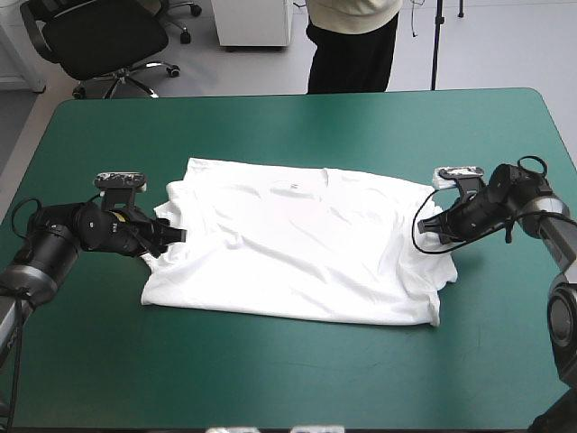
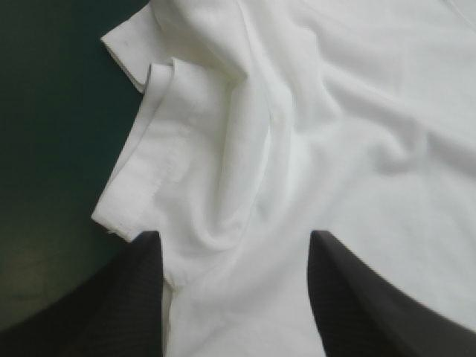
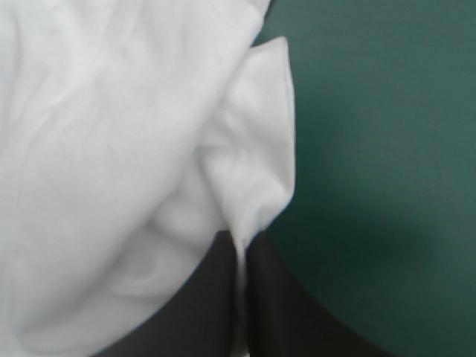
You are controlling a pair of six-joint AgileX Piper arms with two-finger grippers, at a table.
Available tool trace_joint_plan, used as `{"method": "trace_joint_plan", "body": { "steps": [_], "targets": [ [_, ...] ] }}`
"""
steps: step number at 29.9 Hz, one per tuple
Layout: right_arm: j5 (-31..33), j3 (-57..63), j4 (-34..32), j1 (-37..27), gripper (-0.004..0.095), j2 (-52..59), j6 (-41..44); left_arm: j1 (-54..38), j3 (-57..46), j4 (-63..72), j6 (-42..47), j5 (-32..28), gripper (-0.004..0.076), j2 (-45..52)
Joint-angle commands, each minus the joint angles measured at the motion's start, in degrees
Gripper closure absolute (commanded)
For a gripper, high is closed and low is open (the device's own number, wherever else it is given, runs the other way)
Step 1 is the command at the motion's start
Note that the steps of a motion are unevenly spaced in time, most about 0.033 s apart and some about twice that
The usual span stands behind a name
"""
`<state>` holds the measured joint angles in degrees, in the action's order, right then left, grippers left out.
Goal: Fold the cloth
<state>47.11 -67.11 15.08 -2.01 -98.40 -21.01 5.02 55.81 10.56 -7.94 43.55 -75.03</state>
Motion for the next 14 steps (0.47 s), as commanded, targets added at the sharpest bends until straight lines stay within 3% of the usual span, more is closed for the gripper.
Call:
{"method": "trace_joint_plan", "body": {
  "steps": [1,7,14],
  "targets": [
    [-2.4,-2.7,0.0,-0.5,0.0909,6.8,0.3,0.1,2.3,1.1,0.1,-1.6,0.0323,1.6],
    [3.4,-5.4,2.3,1.8,0.0909,11.7,-0.7,0.1,2.3,1.1,0.1,-1.6,0.0323,1.6],
    [5.7,-5.5,2.5,13.0,0.0909,9.9,0.8,0.1,2.3,1.1,-1.0,-1.6,0.0323,1.6]
  ]
}}
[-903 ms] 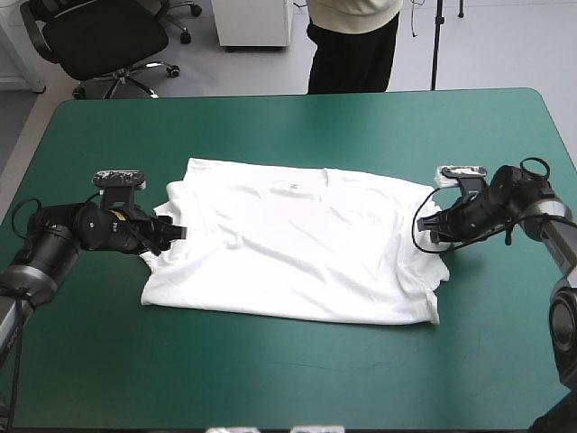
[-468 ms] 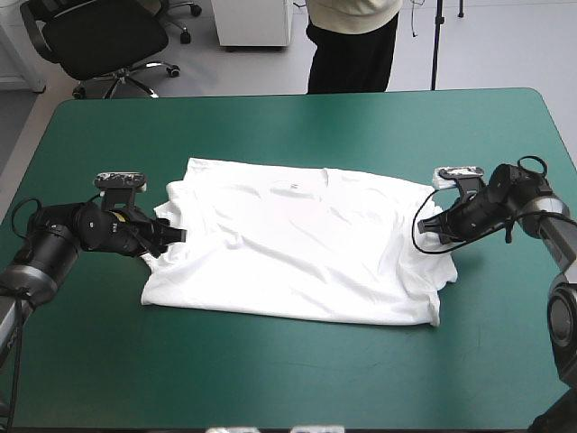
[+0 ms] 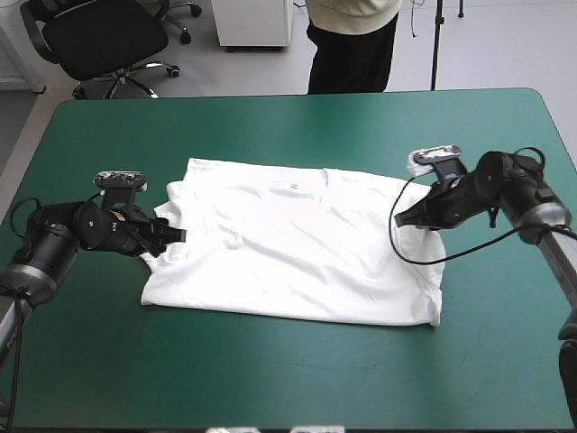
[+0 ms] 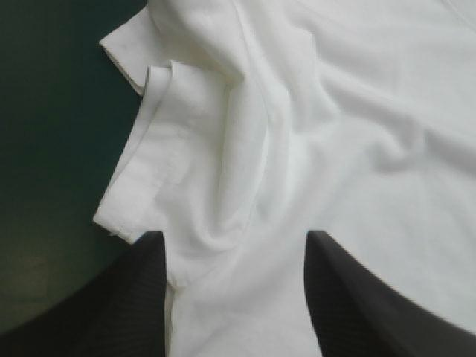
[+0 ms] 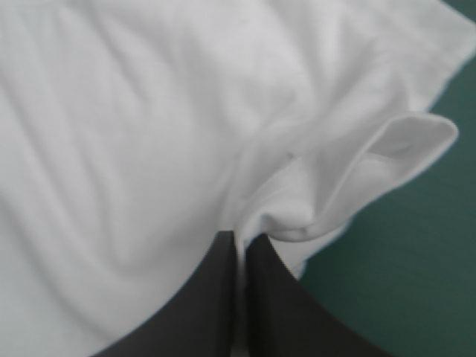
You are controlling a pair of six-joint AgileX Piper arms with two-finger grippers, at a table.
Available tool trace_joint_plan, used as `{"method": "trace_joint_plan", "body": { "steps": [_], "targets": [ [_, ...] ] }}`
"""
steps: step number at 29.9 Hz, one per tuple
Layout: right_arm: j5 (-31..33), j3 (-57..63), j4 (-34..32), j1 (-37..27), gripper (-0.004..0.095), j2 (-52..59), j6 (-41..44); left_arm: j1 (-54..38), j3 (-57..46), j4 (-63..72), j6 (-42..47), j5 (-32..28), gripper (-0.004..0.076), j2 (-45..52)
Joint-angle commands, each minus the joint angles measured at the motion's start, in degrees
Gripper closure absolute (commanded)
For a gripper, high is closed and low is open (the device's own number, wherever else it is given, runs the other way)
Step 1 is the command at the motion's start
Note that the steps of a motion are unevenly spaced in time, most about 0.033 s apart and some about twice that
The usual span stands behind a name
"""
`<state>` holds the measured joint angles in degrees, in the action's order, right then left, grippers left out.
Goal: Fold the cloth
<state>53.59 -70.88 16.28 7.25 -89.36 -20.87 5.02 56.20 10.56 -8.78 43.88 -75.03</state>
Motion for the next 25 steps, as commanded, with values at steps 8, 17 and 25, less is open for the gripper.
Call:
{"method": "trace_joint_plan", "body": {
  "steps": [8,17,25],
  "targets": [
    [-1.9,-1.8,0.4,9.7,0.0784,-7.2,1.9,0.1,1.9,1.1,0.0,-1.6,0.0323,1.6],
    [-4.5,-1.8,0.4,10.0,0.0516,-7.0,-0.3,-2.9,2.6,0.6,3.6,-5.7,0.0323,0.8],
    [-5.7,-1.8,-0.1,10.0,0.0516,7.1,-0.3,-13.0,8.5,10.9,-2.2,-1.8,0.0323,-10.0]
  ]
}}
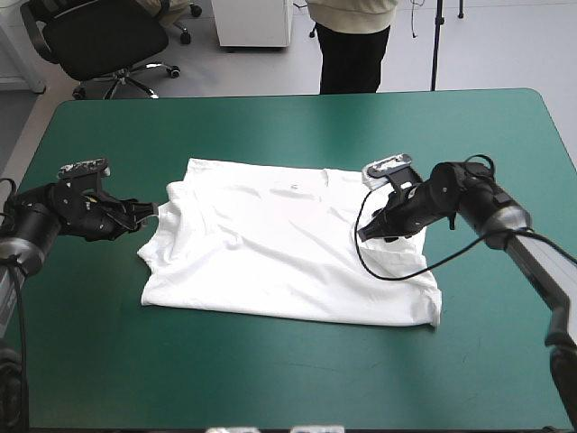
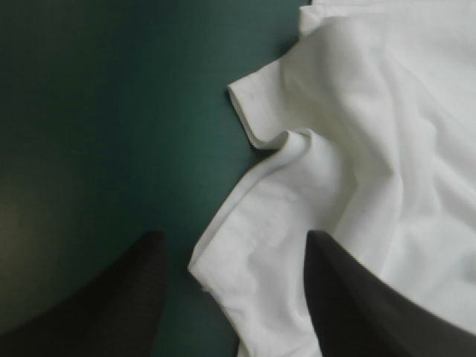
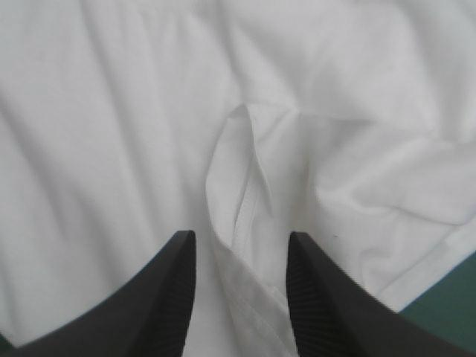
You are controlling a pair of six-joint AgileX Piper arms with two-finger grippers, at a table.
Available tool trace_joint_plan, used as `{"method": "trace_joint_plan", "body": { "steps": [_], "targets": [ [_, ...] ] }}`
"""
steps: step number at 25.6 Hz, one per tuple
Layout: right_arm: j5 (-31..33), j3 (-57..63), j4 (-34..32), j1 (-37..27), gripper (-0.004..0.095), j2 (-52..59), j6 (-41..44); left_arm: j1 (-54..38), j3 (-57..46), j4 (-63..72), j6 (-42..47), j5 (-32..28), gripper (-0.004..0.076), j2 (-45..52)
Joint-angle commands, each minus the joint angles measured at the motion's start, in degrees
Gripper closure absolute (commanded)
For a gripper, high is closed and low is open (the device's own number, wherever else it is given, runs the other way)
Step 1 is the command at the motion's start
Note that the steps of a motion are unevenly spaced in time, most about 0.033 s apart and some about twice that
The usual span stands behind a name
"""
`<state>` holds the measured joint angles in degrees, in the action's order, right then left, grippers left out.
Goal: Fold the cloth
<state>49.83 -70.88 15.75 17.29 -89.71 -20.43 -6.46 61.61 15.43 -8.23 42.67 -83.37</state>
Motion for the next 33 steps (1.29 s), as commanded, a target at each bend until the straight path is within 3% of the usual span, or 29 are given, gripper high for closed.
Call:
{"method": "trace_joint_plan", "body": {
  "steps": [1,9,17,18,22,23,30,33],
  "targets": [
    [-2.0,-1.8,0.5,0.0,0.0516,8.6,-0.8,-1.5,3.6,7.8,-4.0,-0.5,0.0323,-3.2],
    [-1.7,-1.8,-0.5,0.0,0.0517,13.2,-0.9,-1.4,4.3,10.0,-6.7,3.0,0.0323,-12.2],
    [-1.9,-1.8,-0.6,0.0,0.0517,12.9,-0.7,-1.4,3.9,7.4,-7.2,4.0,0.0336,-13.8],
    [-2.1,-1.8,-0.6,0.0,0.0517,12.9,-0.7,-1.4,3.9,7.3,-8.0,5.0,0.0363,-13.8],
    [-3.0,-1.8,-0.5,0.0,0.0517,12.9,-0.7,-1.3,3.9,7.7,-12.2,9.8,0.0692,-13.8],
    [-3.3,-1.8,-0.4,0.0,0.0517,12.9,-0.7,-1.3,3.9,8.2,-13.2,10.3,0.0738,-13.8],
    [-3.4,-1.8,-0.4,0.0,0.0517,12.9,-0.7,-1.3,7.7,9.9,-13.6,10.4,0.0741,-10.0],
    [-3.4,-1.8,-0.1,0.0,0.0517,12.9,-0.7,0.9,13.1,9.6,-13.6,14.2,0.0741,-6.7]
  ]
}}
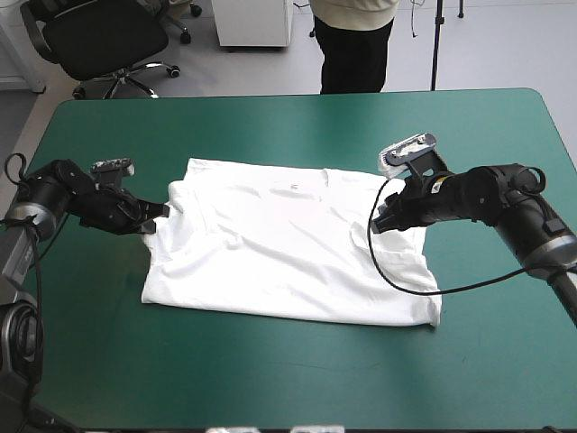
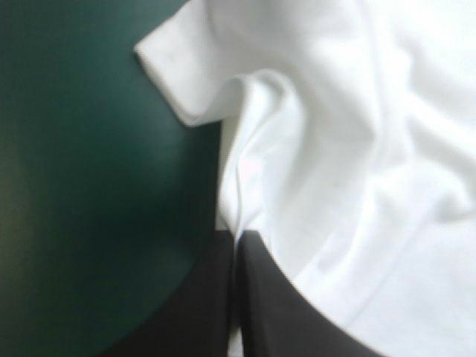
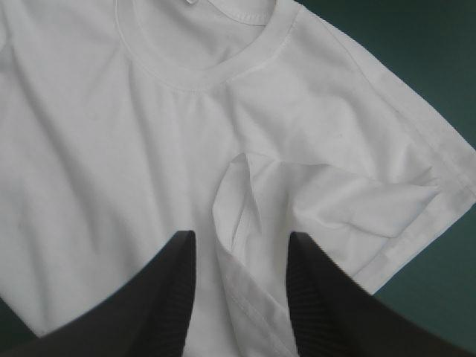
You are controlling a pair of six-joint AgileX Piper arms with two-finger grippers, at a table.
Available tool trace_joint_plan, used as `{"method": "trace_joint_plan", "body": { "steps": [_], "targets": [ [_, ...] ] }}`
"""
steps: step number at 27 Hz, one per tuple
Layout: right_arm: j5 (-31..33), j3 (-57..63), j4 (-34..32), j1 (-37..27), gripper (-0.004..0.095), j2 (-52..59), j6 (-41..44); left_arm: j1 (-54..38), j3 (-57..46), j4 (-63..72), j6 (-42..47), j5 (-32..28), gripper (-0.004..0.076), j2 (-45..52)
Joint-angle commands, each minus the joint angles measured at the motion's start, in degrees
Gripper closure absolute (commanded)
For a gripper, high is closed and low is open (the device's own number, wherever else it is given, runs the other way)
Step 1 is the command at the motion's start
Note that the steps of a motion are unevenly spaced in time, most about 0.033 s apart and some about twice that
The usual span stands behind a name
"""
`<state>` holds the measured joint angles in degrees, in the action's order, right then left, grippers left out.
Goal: Fold the cloth
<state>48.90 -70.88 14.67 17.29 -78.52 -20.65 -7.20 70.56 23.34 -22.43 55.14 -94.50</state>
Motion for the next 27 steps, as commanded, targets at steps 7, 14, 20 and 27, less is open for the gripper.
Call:
{"method": "trace_joint_plan", "body": {
  "steps": [7,14,20,27],
  "targets": [
    [-0.7,-1.8,2.5,0.0,0.0517,1.7,-0.6,16.0,5.9,-3.7,2.0,10.5,0.0741,3.6],
    [0.8,-1.8,2.5,0.0,0.0517,1.7,-0.6,22.9,5.9,-8.7,4.4,10.2,0.0741,-2.5],
    [1.6,-1.8,2.5,0.0,0.0516,1.7,-0.7,24.1,5.9,-8.3,3.5,7.8,0.0612,-7.8],
    [2.0,-1.8,1.9,0.0,0.0516,3.2,-0.7,24.1,5.9,-4.0,1.7,7.9,0.0249,-6.5]
  ]
}}
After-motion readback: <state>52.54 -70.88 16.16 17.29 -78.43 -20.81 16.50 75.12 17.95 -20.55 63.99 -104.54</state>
